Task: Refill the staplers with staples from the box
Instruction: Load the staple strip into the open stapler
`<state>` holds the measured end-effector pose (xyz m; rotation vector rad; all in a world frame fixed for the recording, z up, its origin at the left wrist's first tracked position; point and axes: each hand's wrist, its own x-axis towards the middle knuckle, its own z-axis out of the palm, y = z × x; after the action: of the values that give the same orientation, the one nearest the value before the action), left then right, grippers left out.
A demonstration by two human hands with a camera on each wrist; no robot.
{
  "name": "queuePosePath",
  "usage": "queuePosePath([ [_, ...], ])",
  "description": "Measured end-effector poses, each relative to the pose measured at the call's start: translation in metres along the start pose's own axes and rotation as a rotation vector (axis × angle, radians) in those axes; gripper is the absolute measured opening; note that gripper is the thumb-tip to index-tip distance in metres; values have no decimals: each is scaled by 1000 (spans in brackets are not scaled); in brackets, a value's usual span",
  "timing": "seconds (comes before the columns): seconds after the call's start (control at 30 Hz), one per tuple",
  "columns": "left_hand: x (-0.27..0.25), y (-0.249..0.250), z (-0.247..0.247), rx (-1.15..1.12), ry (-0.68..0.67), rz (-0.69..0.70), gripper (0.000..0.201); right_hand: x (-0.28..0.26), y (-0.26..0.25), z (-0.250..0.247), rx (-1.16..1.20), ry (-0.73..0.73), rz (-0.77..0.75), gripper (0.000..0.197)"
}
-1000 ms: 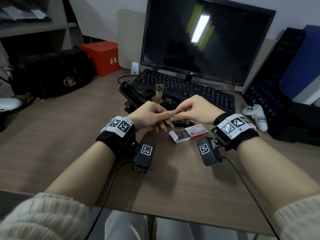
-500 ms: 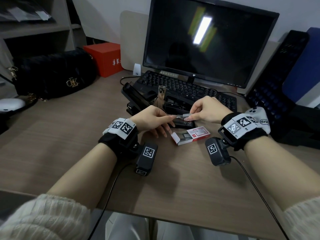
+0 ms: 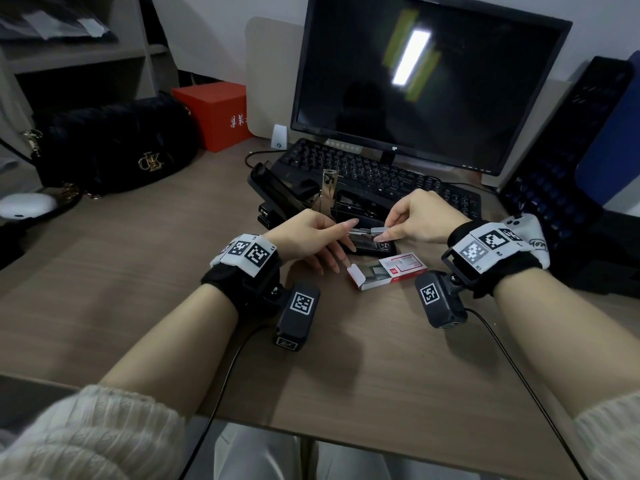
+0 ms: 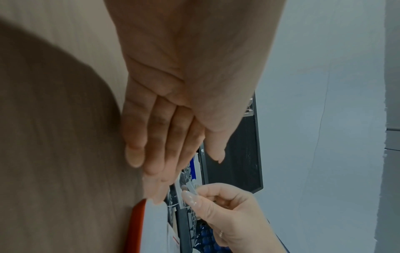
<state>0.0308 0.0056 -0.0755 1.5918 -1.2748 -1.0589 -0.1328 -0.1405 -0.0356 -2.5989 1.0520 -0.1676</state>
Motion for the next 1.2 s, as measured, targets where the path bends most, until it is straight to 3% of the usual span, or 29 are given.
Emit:
queuePosePath([
  [0.37, 2, -2, 0, -26, 4, 5, 55, 0, 0, 2, 20, 20, 5, 26],
  [1.2, 3, -4, 0, -24, 2, 11, 54, 11, -12, -6, -192, -93, 37, 22],
])
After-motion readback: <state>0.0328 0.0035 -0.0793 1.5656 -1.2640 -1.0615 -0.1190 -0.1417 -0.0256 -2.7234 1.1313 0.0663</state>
